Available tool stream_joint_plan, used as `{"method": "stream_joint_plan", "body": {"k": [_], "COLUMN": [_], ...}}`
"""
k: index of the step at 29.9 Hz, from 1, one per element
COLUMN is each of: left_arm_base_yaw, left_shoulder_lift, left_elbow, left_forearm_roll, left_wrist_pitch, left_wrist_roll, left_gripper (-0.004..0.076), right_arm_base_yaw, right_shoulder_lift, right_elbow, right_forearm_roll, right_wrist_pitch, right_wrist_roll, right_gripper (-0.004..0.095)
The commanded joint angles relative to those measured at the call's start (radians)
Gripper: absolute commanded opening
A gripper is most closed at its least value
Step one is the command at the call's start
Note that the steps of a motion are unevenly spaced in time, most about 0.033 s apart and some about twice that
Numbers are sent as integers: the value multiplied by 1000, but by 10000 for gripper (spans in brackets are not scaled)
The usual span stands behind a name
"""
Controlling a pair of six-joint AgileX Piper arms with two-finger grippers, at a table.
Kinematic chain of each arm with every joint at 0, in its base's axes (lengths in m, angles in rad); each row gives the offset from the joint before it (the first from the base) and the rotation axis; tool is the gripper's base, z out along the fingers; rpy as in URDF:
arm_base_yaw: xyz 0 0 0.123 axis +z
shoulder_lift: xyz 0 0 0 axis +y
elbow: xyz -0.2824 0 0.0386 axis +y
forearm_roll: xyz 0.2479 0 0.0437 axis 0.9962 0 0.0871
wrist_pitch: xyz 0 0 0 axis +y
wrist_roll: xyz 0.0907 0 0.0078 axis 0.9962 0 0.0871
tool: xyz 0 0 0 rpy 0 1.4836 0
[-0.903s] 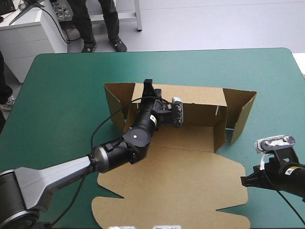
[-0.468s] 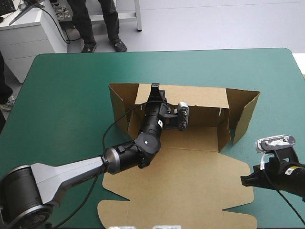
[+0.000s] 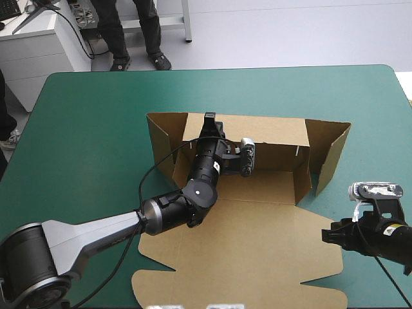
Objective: Fold the box
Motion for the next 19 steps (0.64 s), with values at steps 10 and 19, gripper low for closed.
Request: {"method": "stream_joint_plan", "body": {"k": [10, 19], "left_arm_base_yaw": [-8, -9], "left_shoulder_lift": [-43, -43], "left_elbow": [-25, -25], "left_forearm_roll": [51, 50], "left_wrist_pitch": [22, 22], "left_wrist_roll": [-1, -1], "left_gripper": [-8, -8], "right_arm_base_yaw": [4, 4], "right_shoulder_lift": [-2, 95], "right_elbow": [-21, -271], "right_forearm_roll": [160, 96], "right_wrist_pitch": [-36, -182], "right_wrist_roll": [-32, 25], "right_gripper": [854, 769]}}
